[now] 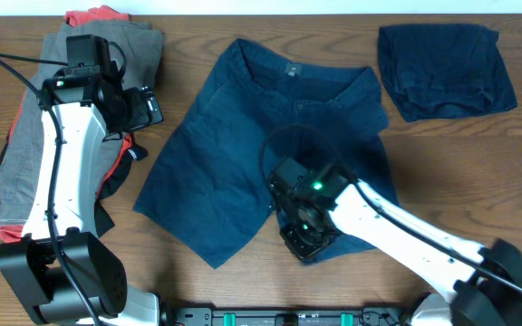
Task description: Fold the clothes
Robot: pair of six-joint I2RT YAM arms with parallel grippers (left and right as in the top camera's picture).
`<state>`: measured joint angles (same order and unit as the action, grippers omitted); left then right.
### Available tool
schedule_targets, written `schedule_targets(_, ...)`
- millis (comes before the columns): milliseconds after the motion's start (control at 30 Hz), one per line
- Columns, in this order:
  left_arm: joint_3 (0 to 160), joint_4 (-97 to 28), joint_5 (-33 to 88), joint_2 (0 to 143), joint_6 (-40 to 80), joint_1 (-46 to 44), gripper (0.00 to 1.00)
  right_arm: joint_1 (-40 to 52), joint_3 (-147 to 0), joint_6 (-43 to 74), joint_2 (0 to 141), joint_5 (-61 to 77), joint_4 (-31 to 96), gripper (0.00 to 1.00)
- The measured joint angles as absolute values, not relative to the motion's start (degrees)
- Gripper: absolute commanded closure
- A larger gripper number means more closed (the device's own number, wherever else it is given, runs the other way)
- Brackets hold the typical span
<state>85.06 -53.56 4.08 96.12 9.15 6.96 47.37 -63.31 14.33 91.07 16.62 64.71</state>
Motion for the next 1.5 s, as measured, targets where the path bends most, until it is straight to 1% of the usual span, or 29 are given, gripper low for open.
schedule_targets(67, 85.06, -53.58, 4.08, 96.12, 9.15, 6.96, 0.02, 45.78, -63.46, 15.05, 89.82, 16.58, 64.84, 0.36)
schedule_targets(167, 85.06, -53.65, 4.08, 96.12, 9.13, 6.96, 0.02, 41.15, -64.42, 16.43, 88.42, 15.11, 65.34, 0.31)
schedule_targets(300, 85.06, -53.82, 4.08, 96.12, 9.15, 6.96, 0.02, 31.33, -67.05, 20.93, 86.28, 10.37, 67.59, 0.33)
schedule_targets(500, 85.06, -53.93, 4.08, 96.12, 9.13, 6.96, 0.02, 16.10, -67.64, 30.50, 85.76, 1.54, 79.79, 0.34)
schedule_targets(600, 85.06, -53.98, 4.08, 96.12, 9.13, 6.96, 0.02, 10.57, -67.20, 33.65, 85.76, -1.28, 82.28, 0.35)
schedule_targets(700, 85.06, -53.95, 4.08, 96.12, 9.13, 6.96, 0.02, 8.45, -64.75, 35.68, 85.73, -2.72, 80.90, 0.37)
schedule_targets(1000, 85.06, -53.95, 4.10, 96.12, 9.13, 6.98, 0.02, 8.43, -49.04, 40.56, 85.76, -3.22, 69.95, 0.40)
schedule_targets(1167, 85.06, -53.93, 4.10, 96.12, 9.15, 6.96, 0.02, 8.45, -43.86, 41.80, 85.76, -1.50, 60.47, 0.46)
schedule_targets(1233, 85.06, -53.93, 4.10, 96.12, 9.13, 6.96, 0.02, 8.58, -42.02, 41.93, 85.76, -0.69, 57.87, 0.53)
schedule_targets(1367, 85.06, -53.93, 4.10, 96.12, 9.13, 6.98, 0.02, 8.71, -38.65, 42.74, 85.76, 0.78, 56.27, 0.86)
schedule_targets(1433, 85.06, -53.91, 4.10, 96.12, 9.13, 6.96, 0.02, 8.69, -37.78, 43.29, 85.76, 1.41, 56.23, 0.89)
schedule_targets(1467, 85.06, -53.93, 4.10, 96.12, 9.13, 6.96, 0.02, 8.69, -37.67, 43.46, 85.76, 1.56, 56.23, 0.92)
schedule_targets(1500, 85.06, -53.93, 4.10, 96.12, 9.13, 6.96, 0.02, 8.69, -37.65, 43.53, 85.76, 1.69, 56.05, 0.93)
